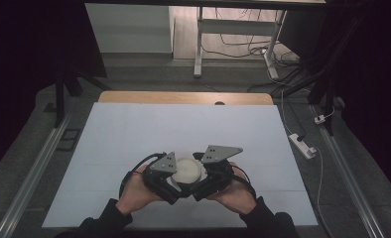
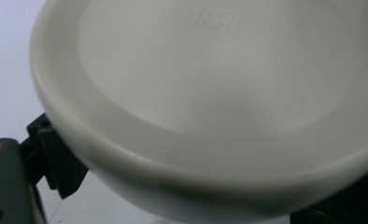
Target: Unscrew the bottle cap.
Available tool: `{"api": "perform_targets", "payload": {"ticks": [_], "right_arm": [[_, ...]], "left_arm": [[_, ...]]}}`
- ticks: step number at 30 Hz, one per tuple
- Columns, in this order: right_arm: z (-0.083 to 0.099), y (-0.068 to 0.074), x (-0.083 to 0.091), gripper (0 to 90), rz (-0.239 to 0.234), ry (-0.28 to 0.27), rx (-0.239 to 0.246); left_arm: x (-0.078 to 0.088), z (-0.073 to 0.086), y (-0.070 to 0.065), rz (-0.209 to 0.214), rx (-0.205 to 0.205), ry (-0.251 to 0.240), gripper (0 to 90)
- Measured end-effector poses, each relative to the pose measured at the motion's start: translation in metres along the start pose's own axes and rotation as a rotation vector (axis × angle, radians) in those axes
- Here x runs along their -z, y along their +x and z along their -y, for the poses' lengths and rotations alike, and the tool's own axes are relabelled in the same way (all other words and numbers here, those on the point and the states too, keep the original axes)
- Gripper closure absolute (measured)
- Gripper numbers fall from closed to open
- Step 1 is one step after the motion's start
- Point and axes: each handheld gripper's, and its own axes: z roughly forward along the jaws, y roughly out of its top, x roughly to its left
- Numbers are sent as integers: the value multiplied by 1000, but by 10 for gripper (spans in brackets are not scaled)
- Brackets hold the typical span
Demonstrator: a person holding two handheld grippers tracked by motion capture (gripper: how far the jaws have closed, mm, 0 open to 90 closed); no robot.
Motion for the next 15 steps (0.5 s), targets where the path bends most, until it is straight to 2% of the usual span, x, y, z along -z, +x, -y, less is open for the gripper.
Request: {"api": "perform_targets", "payload": {"ticks": [4,7,11,15], "right_arm": [[1,-1,-1,64,-39,-12,3],[1,-1,-1,65,-45,-16,8],[3,0,-1,75,-66,-14,42],[4,-1,0,77,-78,-20,37]], "left_arm": [[1,0,-1,6,-1,-6,73],[1,-1,-1,14,-5,-6,73],[-2,0,-2,43,-8,-2,73],[-1,-1,-1,57,-11,-4,73]]}}
